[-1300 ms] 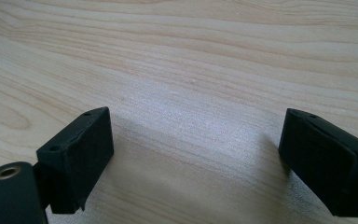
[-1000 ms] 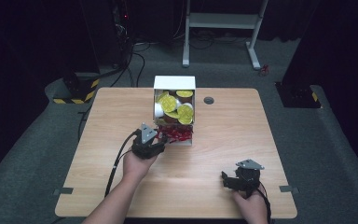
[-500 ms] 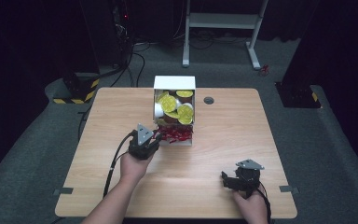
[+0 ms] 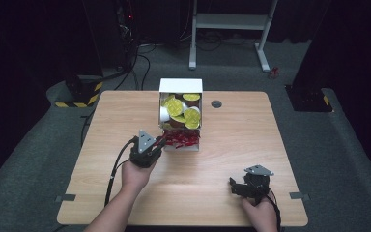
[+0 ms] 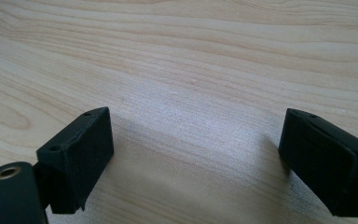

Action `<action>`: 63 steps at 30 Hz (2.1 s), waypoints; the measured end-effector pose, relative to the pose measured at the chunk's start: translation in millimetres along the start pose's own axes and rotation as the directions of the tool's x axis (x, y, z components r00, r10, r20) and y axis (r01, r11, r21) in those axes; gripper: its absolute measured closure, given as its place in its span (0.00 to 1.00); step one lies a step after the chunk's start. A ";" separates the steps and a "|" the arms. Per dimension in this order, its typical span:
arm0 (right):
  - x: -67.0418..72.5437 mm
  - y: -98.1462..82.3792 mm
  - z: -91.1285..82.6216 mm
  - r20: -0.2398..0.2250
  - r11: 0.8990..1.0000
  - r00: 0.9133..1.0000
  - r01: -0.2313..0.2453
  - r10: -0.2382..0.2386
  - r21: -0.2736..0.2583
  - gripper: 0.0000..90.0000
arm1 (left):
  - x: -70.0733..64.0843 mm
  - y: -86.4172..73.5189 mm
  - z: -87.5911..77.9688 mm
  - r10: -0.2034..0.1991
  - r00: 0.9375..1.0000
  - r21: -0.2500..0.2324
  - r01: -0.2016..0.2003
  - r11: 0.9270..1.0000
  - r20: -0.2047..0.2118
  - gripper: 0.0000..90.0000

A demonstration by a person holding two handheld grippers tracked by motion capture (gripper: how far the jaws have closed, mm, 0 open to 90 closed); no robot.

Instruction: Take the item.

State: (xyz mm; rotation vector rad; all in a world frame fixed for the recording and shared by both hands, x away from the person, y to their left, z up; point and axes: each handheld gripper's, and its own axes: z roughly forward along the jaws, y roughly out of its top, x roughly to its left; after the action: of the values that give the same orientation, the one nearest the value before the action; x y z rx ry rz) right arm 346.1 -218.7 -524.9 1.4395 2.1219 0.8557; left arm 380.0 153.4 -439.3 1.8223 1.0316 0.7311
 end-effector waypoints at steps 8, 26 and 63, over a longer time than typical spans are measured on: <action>0.0 0.0 0.0 0.000 1.000 1.000 0.000 0.000 0.000 0.11 | 4.0 -3.8 -6.2 -0.007 1.000 -0.012 0.007 1.000 0.013 0.88; 0.0 0.0 0.0 0.000 1.000 1.000 0.000 0.000 0.000 0.11 | 5.3 -7.3 -22.8 -0.023 0.999 -0.032 0.023 0.999 0.026 0.89; -0.1 -0.1 -0.2 0.000 1.000 1.000 0.003 -0.003 -0.001 0.11 | 8.7 -13.8 -47.3 -0.041 0.999 -0.057 0.043 0.997 0.036 0.90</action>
State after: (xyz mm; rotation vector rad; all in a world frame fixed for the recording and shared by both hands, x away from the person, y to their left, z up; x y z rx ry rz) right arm 345.9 -218.9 -524.9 1.4350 2.1229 0.8557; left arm 341.3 183.9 -430.9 1.7528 1.0126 0.6954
